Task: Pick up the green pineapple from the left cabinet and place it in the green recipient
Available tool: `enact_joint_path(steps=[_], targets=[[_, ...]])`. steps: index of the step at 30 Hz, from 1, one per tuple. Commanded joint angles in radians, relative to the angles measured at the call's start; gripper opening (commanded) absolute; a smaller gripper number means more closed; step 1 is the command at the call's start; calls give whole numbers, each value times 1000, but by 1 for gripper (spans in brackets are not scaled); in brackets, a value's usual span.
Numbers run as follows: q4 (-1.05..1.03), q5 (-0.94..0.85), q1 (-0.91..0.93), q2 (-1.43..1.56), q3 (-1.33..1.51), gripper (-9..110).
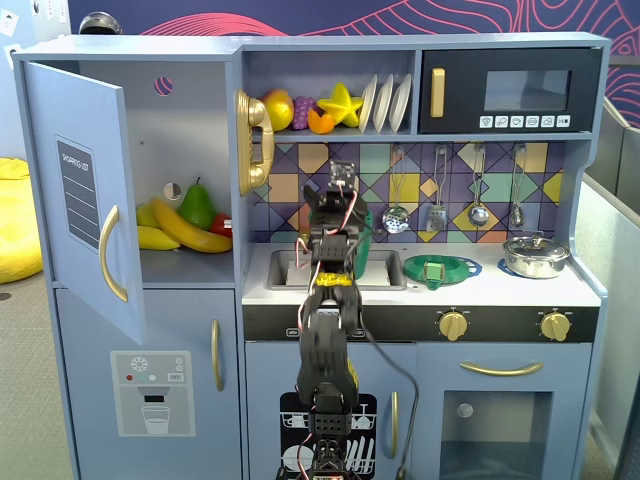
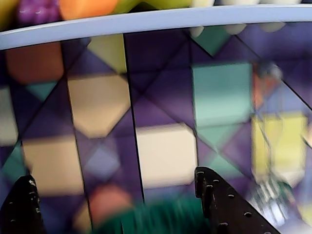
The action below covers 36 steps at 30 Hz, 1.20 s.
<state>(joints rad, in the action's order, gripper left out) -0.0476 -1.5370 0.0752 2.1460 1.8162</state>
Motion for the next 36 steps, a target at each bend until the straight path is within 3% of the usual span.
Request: enact_joint_path(steps=[1, 9, 13, 15, 18, 24, 36], targets=[[-117, 12, 12, 319, 238, 35], [-466, 87, 9, 770, 762, 26], [-719, 51, 6, 856, 907, 16], [-848, -83, 17, 874, 963, 14], [-968, -34, 12, 922, 1048, 13], [-1137, -44, 17, 991, 1180, 16], [-1456, 48, -12, 1032, 1181, 16]])
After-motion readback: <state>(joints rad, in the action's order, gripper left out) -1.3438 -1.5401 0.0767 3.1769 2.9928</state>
